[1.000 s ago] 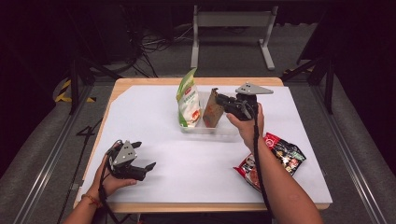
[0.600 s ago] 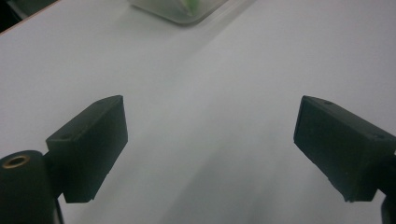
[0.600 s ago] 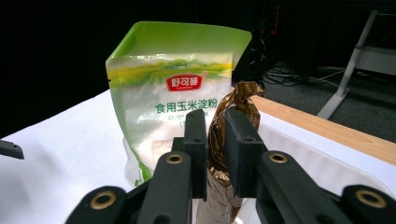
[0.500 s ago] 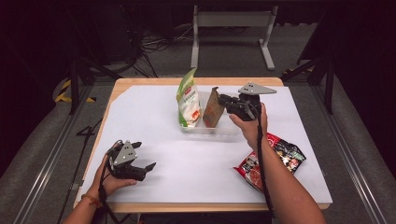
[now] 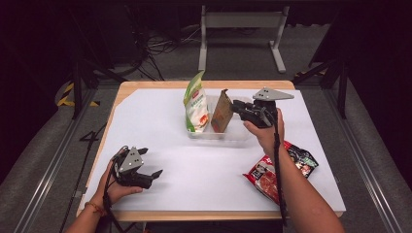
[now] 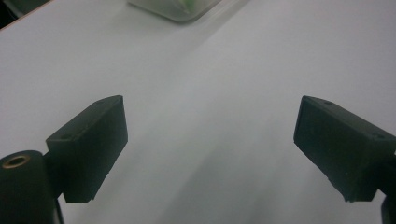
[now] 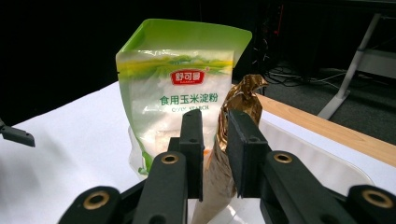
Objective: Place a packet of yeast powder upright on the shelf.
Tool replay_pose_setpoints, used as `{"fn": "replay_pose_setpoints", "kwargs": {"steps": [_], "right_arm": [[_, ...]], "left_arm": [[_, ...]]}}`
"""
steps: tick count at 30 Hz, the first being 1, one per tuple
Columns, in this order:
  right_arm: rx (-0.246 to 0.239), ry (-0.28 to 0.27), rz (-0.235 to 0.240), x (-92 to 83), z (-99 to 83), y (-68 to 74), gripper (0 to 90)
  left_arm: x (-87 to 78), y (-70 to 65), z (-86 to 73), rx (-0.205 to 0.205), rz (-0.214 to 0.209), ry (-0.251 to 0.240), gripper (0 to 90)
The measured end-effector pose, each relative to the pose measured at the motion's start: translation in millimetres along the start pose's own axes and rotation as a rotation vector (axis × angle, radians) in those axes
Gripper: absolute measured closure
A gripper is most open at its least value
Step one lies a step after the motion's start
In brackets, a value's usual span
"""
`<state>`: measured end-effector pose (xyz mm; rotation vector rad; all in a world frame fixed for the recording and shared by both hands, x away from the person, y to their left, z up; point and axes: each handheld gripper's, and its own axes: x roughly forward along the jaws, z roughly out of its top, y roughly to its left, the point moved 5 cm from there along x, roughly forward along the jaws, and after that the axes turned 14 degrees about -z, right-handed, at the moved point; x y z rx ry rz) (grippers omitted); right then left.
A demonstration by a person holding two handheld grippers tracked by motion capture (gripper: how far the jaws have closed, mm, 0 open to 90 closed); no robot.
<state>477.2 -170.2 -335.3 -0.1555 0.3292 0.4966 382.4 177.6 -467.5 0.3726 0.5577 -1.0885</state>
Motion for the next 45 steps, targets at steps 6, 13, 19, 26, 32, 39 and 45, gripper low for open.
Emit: {"fn": "replay_pose_setpoints", "kwargs": {"steps": [6,13,19,26,32,39,45], "right_arm": [[-0.017,0.017,-0.004,-4.8,-5.3,-2.6,74.2],[-0.045,0.046,0.0,-15.2,-14.3,-7.8,71.1],[-0.099,0.085,-0.012,-28.4,-27.5,-13.8,68.6],[-0.141,0.144,-0.04,-48.1,-54.8,-26.1,64.9],[-0.113,0.188,-0.07,-64.0,-81.1,-44.5,62.9],[-0.078,0.259,-0.151,-82.1,-117.8,-81.2,61.2],[-0.034,0.294,-0.217,-98.4,-144.2,-112.3,60.3]], "left_arm": [[1.6,-0.7,-0.7,0.001,-0.005,0.013,10.4],[1.6,-0.7,-0.9,0.004,-0.007,0.016,10.4],[2.1,-1.0,-0.5,0.007,-0.008,0.018,10.2],[2.5,-1.9,-0.1,0.009,-0.013,0.021,10.3],[2.7,-2.6,0.3,0.012,-0.019,0.021,10.3],[3.9,-3.3,0.7,0.016,-0.025,0.026,10.3],[4.5,-4.2,0.6,0.017,-0.029,0.029,10.2]]}}
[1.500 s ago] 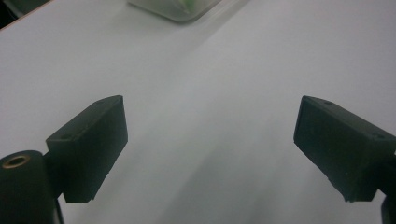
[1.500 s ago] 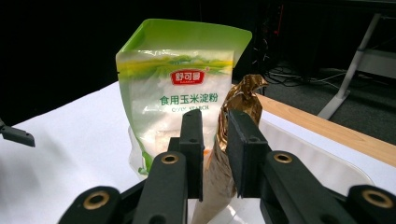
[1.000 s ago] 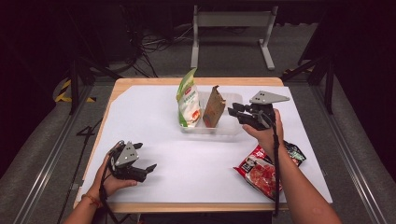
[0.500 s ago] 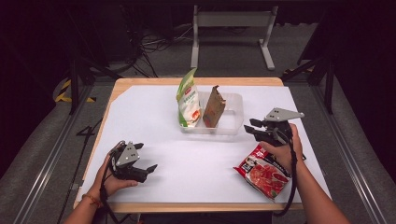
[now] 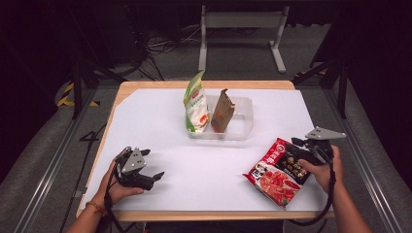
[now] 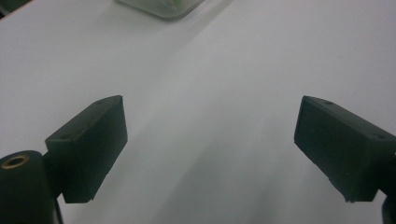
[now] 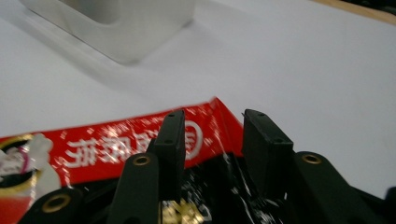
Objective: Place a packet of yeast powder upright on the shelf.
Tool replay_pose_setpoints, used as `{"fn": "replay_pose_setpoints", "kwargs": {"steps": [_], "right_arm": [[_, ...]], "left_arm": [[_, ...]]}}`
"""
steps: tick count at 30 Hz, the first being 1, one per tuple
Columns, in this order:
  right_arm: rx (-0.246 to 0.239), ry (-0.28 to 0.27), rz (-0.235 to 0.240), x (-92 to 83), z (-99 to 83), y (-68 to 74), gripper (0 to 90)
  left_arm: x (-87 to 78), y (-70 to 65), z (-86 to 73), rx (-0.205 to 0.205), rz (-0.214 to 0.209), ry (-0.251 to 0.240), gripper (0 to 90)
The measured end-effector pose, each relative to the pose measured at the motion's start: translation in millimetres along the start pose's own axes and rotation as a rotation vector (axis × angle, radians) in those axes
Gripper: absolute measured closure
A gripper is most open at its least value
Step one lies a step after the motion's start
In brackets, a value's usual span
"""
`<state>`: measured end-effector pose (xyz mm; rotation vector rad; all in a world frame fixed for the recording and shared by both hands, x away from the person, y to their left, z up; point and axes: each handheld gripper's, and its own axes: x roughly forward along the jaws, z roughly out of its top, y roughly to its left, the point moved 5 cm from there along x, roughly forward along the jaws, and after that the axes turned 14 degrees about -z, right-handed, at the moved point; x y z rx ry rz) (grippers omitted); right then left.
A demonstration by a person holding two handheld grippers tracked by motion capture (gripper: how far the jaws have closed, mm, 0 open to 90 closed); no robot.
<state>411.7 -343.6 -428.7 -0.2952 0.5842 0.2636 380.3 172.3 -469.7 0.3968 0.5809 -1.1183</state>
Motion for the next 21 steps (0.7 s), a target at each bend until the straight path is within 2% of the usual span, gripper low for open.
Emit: {"fn": "replay_pose_setpoints", "kwargs": {"steps": [1,3,4,7,9,10,12,14,15,18,21], "right_arm": [[0.0,0.0,0.0,0.0,0.0,0.0,60.3],[0.027,0.015,-0.019,-1.8,-14.5,-13.8,58.6],[0.045,0.02,-0.013,-2.1,-18.1,-16.8,57.4],[0.046,0.037,-0.022,-1.4,-24.6,-21.8,54.2],[0.049,0.054,-0.019,0.2,-30.9,-25.4,48.4],[0.058,0.053,-0.001,1.9,-34.5,-27.5,42.4],[0.083,0.062,0.019,4.2,-40.1,-31.0,38.3],[0.123,0.081,0.061,6.6,-44.5,-33.1,31.2],[0.137,0.087,0.065,7.5,-45.6,-34.6,29.6],[0.159,0.115,0.119,9.5,-49.0,-36.0,25.5],[0.173,0.127,0.173,11.2,-51.5,-32.7,25.6]], "left_arm": [[0.0,0.0,0.0,0.0,0.0,0.0,10.3],[0.2,-0.5,-0.1,-0.003,-0.006,-0.004,10.2],[0.4,-0.6,-0.2,-0.007,-0.012,-0.008,10.3],[0.7,-0.7,-0.2,-0.005,-0.013,-0.005,10.2],[0.6,-1.2,0.0,-0.002,-0.012,-0.005,10.2],[0.7,-1.3,-0.1,0.0,-0.012,-0.003,10.2],[0.6,-1.2,-0.4,0.0,-0.012,0.0,10.2],[0.6,-1.4,-0.5,0.001,-0.013,0.0,10.2],[0.5,-1.4,-0.5,0.002,-0.012,0.001,10.3],[0.6,-1.6,-0.6,0.003,-0.014,0.002,10.2],[0.8,-1.8,-0.5,0.005,-0.015,0.003,10.2]]}}
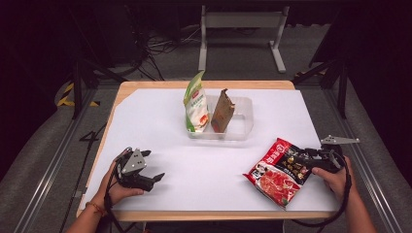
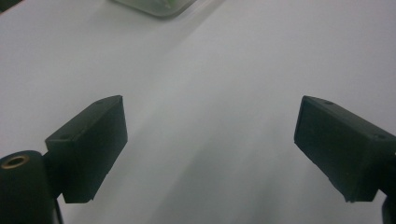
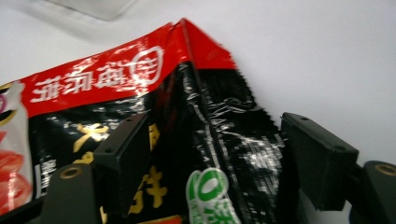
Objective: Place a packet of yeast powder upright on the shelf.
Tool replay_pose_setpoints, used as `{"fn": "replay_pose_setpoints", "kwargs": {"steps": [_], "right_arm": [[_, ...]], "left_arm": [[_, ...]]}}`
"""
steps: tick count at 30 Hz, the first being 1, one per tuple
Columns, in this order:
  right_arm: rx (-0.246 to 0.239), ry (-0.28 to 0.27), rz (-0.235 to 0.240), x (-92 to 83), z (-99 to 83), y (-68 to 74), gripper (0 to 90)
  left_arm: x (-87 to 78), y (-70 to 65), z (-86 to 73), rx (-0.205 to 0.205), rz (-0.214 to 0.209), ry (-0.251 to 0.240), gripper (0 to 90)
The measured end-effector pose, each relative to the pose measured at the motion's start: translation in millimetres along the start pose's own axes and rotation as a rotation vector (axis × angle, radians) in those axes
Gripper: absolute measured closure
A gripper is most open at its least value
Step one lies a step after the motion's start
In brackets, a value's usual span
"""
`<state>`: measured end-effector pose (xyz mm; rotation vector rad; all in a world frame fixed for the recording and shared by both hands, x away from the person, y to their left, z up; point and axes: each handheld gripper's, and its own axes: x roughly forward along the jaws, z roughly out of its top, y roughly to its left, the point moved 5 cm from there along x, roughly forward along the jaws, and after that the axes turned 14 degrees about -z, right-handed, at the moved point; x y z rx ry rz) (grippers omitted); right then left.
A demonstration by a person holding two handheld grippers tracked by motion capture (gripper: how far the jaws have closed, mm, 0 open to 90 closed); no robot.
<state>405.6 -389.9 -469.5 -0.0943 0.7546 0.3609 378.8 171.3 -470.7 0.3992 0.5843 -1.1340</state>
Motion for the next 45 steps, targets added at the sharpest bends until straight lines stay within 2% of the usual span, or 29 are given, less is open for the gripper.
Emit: {"fn": "replay_pose_setpoints", "kwargs": {"steps": [2,6,9,11,12,16,17,18,21,30,33,35,39,45], "right_arm": [[0.004,0.001,0.011,0.9,0.6,1.6,27.6],[0.053,-0.012,0.041,1.7,1.0,0.8,38.4],[0.098,-0.016,0.058,2.1,2.1,-0.2,49.4],[0.132,-0.038,0.068,0.9,3.5,-1.0,60.6],[0.146,-0.043,0.074,0.7,4.0,-1.4,63.2],[0.162,-0.06,0.089,-1.0,5.8,-1.5,77.3],[0.162,-0.06,0.089,-1.0,5.8,-1.5,77.3],[0.161,-0.074,0.1,-2.2,6.6,-0.7,81.6],[0.151,-0.084,0.095,-3.1,8.9,2.3,86.6],[0.125,-0.159,0.087,-15.7,27.4,15.4,88.4],[0.102,-0.207,0.09,-26.7,41.8,25.8,88.5],[0.102,-0.212,0.091,-29.1,44.3,28.3,88.6],[0.064,-0.249,0.105,-43.6,63.8,47.1,88.8],[0.013,-0.299,0.128,-56.4,84.8,70.2,89.0]], "left_arm": [[0.4,-0.1,-0.1,0.0,-0.001,0.001,10.2],[1.2,-0.3,-0.3,0.001,-0.003,0.005,10.2],[2.3,-0.9,-0.4,0.0,-0.005,0.009,10.2],[2.4,-1.1,-0.2,0.003,-0.005,0.009,10.3],[2.6,-1.0,-0.2,0.002,-0.005,0.01,10.3],[3.3,-0.8,-0.5,0.004,-0.007,0.014,10.2],[3.3,-0.8,-0.5,0.004,-0.007,0.014,10.3],[3.4,-1.0,-0.5,0.004,-0.006,0.015,10.3],[3.5,-1.0,-0.3,0.006,-0.006,0.017,10.3],[0.9,1.2,-0.1,-0.002,0.0,0.004,10.3],[1.3,0.4,0.1,-0.003,-0.002,0.004,10.3],[1.3,0.5,0.2,0.001,-0.002,0.005,10.3],[2.1,0.0,0.6,-0.001,-0.004,0.005,10.3],[1.9,0.6,0.8,-0.008,-0.004,0.0,10.3]]}}
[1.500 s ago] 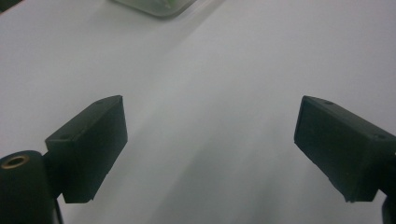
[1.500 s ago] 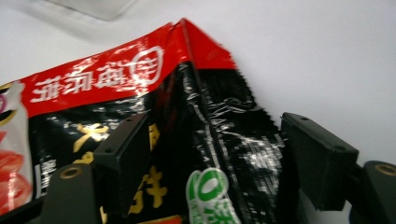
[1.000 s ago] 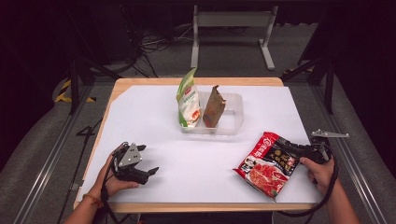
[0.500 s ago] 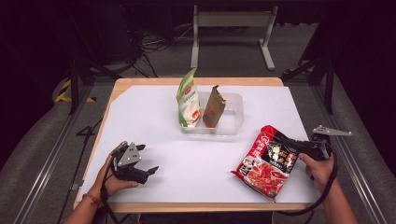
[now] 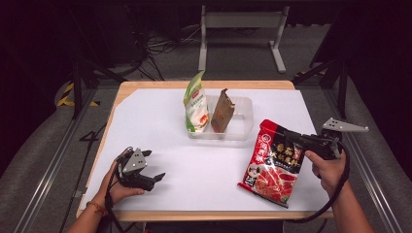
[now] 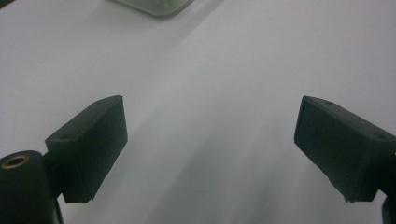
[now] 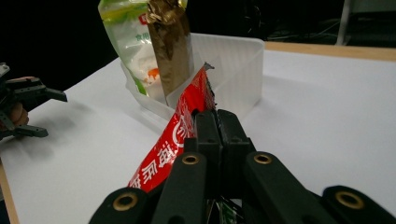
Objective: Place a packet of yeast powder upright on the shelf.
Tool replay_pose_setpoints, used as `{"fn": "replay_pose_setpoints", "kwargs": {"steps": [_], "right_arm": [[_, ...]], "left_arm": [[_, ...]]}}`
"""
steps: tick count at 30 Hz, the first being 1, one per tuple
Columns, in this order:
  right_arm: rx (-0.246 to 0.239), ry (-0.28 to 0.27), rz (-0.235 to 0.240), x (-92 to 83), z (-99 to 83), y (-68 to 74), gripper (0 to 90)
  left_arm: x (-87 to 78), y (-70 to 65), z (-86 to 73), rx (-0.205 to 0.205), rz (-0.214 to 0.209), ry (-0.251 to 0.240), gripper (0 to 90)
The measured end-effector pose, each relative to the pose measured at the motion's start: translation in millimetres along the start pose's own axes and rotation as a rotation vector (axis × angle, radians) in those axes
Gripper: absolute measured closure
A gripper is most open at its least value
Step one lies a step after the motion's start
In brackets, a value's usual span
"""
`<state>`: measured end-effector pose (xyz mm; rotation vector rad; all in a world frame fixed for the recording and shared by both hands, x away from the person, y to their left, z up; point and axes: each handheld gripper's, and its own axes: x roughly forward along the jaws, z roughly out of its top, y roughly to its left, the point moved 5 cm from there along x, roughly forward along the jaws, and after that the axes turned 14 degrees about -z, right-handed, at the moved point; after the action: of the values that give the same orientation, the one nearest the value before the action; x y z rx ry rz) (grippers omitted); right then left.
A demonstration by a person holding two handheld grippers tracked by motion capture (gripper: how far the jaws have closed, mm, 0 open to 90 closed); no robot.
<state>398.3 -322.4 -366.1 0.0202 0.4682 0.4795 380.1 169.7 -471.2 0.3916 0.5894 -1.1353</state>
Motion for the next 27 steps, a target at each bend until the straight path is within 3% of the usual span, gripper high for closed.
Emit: {"fn": "replay_pose_setpoints", "kwargs": {"steps": [10,12,27], "right_arm": [[-0.063,-0.06,0.024,5.3,30.5,28.9,89.1],[-0.082,-0.073,0.012,5.7,35.7,33.6,89.2],[-0.105,-0.154,0.003,5.3,70.2,57.5,89.5]], "left_arm": [[0.6,0.3,0.3,-0.003,-0.003,0.0,10.2],[0.5,0.0,0.3,-0.003,-0.002,0.0,10.2],[0.3,0.4,0.1,-0.007,-0.003,-0.003,10.2]]}}
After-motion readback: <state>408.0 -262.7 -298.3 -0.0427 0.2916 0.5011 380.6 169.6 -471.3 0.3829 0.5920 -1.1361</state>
